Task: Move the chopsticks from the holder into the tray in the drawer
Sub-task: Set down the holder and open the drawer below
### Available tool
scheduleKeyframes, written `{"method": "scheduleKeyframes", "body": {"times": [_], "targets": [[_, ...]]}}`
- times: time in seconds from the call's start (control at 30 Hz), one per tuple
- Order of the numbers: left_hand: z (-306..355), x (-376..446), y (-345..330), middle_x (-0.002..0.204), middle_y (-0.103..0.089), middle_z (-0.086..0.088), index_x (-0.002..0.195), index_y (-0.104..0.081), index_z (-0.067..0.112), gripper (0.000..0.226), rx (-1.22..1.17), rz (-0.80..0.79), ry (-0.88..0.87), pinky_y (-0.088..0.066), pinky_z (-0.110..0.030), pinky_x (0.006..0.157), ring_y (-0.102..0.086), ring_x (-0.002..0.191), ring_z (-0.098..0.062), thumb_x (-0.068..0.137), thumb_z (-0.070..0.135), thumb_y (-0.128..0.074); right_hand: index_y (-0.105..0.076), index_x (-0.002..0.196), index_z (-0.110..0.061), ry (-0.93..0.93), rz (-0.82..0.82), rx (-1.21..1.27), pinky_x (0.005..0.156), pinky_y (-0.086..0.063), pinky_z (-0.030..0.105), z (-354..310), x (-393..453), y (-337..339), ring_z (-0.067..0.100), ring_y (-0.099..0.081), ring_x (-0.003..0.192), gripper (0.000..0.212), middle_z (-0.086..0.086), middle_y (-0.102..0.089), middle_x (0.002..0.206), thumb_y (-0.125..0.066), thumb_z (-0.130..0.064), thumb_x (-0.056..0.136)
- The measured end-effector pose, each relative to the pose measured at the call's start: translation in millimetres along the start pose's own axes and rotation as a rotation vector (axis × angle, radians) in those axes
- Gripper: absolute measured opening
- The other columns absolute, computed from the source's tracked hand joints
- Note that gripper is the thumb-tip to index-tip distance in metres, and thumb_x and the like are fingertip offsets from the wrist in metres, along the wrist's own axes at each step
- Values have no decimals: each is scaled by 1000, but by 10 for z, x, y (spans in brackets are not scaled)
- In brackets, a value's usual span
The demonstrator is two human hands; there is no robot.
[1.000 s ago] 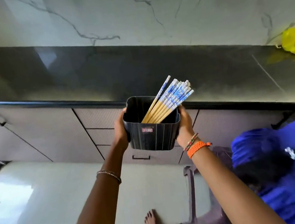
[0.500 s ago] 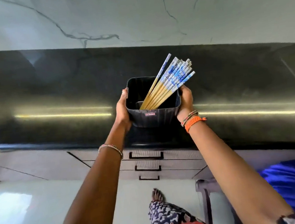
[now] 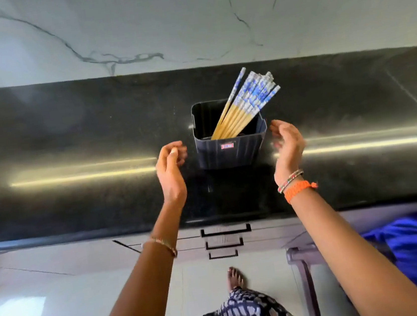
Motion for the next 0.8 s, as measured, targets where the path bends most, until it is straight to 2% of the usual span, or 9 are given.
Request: {"method": "scheduleKeyframes", "body": {"times": [0.07, 0.13, 0.23, 0.3, 0.4, 0.47, 0.57, 0.67, 0.8], "targets": [[27, -420, 166, 69, -63, 6, 76, -63, 20, 25, 32, -59, -147, -47, -29, 66, -56, 69, -17, 85, 19, -40, -67, 82, -8, 153, -63, -90, 71, -48, 17, -18, -453, 201, 0, -63, 74, 20, -9, -71, 74, -55, -20, 72], [-104, -824, 340, 69, -64, -1, 74, -62, 14, 25, 216, -252, -267, -49, -32, 63, -58, 67, -18, 84, 19, -40, -70, 77, -7, 295, -294, -368, 68, -49, 22, 128, -988, 377, 7, -64, 71, 18, -5, -71, 72, -55, -18, 76], [-687, -1168, 569, 93, -67, -12, 95, -63, 12, 33, 884, -676, -390, -52, -38, 72, -62, 88, -25, 82, 25, -35, -72, 86, -7, 488, -745, -1010, 76, -48, 29, 689, -1537, 487, 22, -66, 84, 35, 8, -71, 88, -42, -24, 81], [-1047, -1177, 675, 124, -59, -14, 124, -53, 17, 39, 1177, -841, -245, -51, -42, 90, -58, 111, -32, 89, 21, -34, -68, 106, -6, 404, -915, -1299, 92, -43, 30, 1055, -1619, 476, 28, -61, 107, 40, 11, -66, 111, -38, -21, 84], [-1228, -962, 643, 147, -41, -8, 140, -37, 17, 45, 1234, -872, -94, -33, -35, 112, -42, 133, -27, 96, 13, -33, -58, 123, -2, 275, -962, -1466, 103, -40, 32, 1361, -1460, 366, 31, -52, 123, 38, 17, -56, 130, -41, -3, 88], [-1240, -860, 495, 144, -45, -9, 139, -40, 17, 46, 1307, -947, -136, -34, -34, 110, -45, 130, -27, 94, 9, -37, -56, 124, -5, 192, -974, -1580, 100, -42, 35, 1436, -1359, 285, 32, -53, 122, 36, 18, -56, 130, -38, -3, 93], [-1286, -881, 252, 138, -51, -12, 133, -47, 11, 38, 1405, -997, -47, -37, -35, 105, -49, 126, -29, 95, 11, -41, -54, 125, -5, 123, -864, -1657, 96, -43, 38, 1498, -1331, 254, 36, -55, 117, 33, 20, -55, 128, -35, -6, 98], [-1318, -904, 132, 127, -58, -17, 124, -54, 8, 31, 1543, -838, -56, -44, -38, 97, -55, 118, -34, 95, 14, -44, -50, 125, -2, 117, -744, -1654, 99, -39, 38, 1533, -1349, 253, 38, -51, 120, 31, 23, -51, 130, -35, -5, 98], [-1359, -1037, 155, 119, -62, -18, 117, -58, 7, 27, 1551, -702, -129, -47, -41, 92, -59, 111, -36, 95, 11, -43, -48, 125, -2, 116, -739, -1629, 101, -38, 38, 1495, -1486, 328, 38, -49, 121, 31, 22, -49, 131, -35, -2, 97]]}}
Point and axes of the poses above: each hand's wrist, its own x-axis towards the middle knuckle, its own y-axis out of the back of the hand, z = x × y, the point moved 2 cm from there along x, towards the middle knuckle
